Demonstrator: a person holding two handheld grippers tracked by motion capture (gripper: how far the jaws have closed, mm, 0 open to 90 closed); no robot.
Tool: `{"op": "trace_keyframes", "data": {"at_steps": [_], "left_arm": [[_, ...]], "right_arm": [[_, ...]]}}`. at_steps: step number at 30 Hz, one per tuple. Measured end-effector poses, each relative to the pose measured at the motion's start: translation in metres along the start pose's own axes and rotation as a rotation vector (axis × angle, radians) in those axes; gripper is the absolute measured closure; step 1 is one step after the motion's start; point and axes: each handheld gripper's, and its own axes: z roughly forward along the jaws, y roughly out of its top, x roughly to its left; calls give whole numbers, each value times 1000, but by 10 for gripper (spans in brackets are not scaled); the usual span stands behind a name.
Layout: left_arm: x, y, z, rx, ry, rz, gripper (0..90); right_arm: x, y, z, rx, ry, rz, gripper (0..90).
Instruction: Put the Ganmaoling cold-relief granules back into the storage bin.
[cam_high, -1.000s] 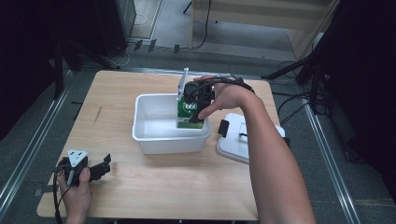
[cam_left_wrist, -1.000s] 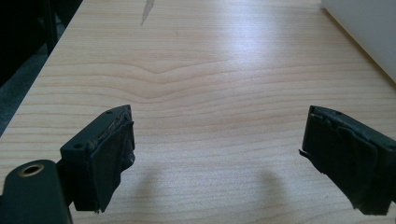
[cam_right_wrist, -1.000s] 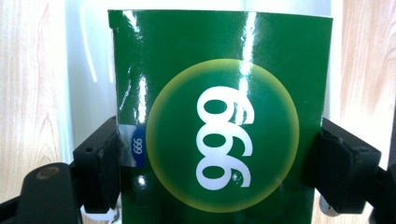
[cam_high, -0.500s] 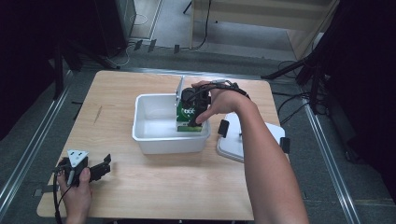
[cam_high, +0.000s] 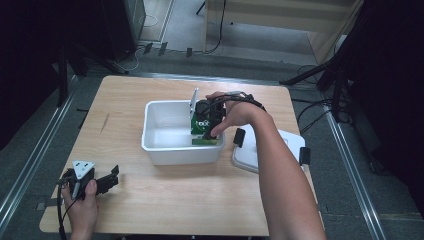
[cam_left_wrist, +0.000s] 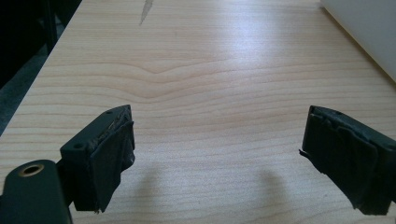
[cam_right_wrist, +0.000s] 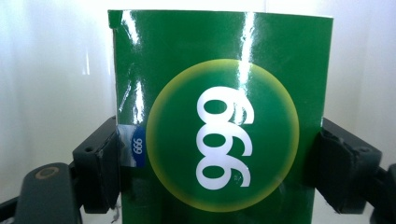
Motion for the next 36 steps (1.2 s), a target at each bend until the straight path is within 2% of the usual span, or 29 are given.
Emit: {"op": "trace_keyframes", "data": {"at_steps": [13,15,20,22,29,33,36], "left_arm": [[0,0,0,-1,-1,-4,95],[0,0,0,0,-1,-2,95],[1,0,0,2,-3,-2,95],[1,0,0,1,-2,-1,95],[1,0,0,1,-2,-1,95],[1,0,0,1,-1,-3,95],[1,0,0,-1,0,-4,95]], "right_arm": [[1,0,13,26,-33,19,159],[1,2,14,30,-41,37,158],[2,2,19,41,-22,49,154],[1,2,22,50,-8,70,148],[1,3,24,61,-8,77,145],[-2,-1,21,35,1,125,114],[-3,-4,19,42,10,151,64]]}}
